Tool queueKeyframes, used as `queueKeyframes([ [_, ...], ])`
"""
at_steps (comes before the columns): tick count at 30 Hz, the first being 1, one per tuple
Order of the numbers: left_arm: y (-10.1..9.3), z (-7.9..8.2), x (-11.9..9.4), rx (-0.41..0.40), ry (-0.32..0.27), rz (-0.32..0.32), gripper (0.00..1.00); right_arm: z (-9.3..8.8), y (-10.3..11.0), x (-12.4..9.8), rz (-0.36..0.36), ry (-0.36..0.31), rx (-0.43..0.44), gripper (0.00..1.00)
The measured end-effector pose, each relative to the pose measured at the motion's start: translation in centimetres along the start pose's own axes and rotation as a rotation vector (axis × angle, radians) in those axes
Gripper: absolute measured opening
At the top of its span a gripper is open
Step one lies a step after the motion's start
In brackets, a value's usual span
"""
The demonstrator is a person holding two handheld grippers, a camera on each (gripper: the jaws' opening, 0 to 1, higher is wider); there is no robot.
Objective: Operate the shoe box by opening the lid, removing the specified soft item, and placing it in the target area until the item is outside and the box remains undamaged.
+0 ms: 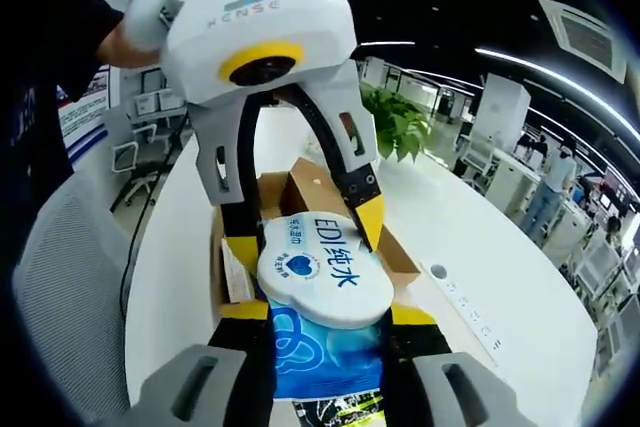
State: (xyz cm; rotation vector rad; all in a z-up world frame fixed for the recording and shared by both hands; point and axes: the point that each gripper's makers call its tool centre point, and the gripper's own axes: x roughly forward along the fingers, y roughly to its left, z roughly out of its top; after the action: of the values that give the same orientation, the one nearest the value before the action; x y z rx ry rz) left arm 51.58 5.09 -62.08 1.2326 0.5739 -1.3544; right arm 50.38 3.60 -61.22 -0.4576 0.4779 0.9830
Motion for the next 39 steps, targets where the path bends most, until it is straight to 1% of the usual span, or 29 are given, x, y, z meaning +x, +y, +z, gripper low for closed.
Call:
queueKeyframes([
  [6,-0.1,0.7,1.2,-0.017,-0.013,-0.013,0.50,-1.2,-0.4,-0.3,0.013,0.017,-0.003,0.35],
  [11,-0.2,1.2,2.1,-0.028,-0.013,-0.024,0.50,-2.1,-0.7,-0.5,0.026,0.025,-0.002,0.35],
  [15,0.0,1.4,3.4,-0.039,-0.014,-0.031,0.50,-3.1,-1.1,-0.4,0.034,0.042,-0.005,0.35],
  [26,-0.4,2.0,5.7,-0.071,-0.043,-0.044,0.50,-5.2,-1.5,-0.2,0.047,0.091,-0.015,0.35],
  [32,-0.5,2.0,6.8,-0.082,-0.048,-0.058,0.50,-6.3,-1.8,0.1,0.057,0.105,-0.014,0.35],
  [39,-0.4,1.8,8.2,-0.096,-0.045,-0.055,0.50,-7.4,-2.3,0.9,0.072,0.114,-0.026,0.35],
])
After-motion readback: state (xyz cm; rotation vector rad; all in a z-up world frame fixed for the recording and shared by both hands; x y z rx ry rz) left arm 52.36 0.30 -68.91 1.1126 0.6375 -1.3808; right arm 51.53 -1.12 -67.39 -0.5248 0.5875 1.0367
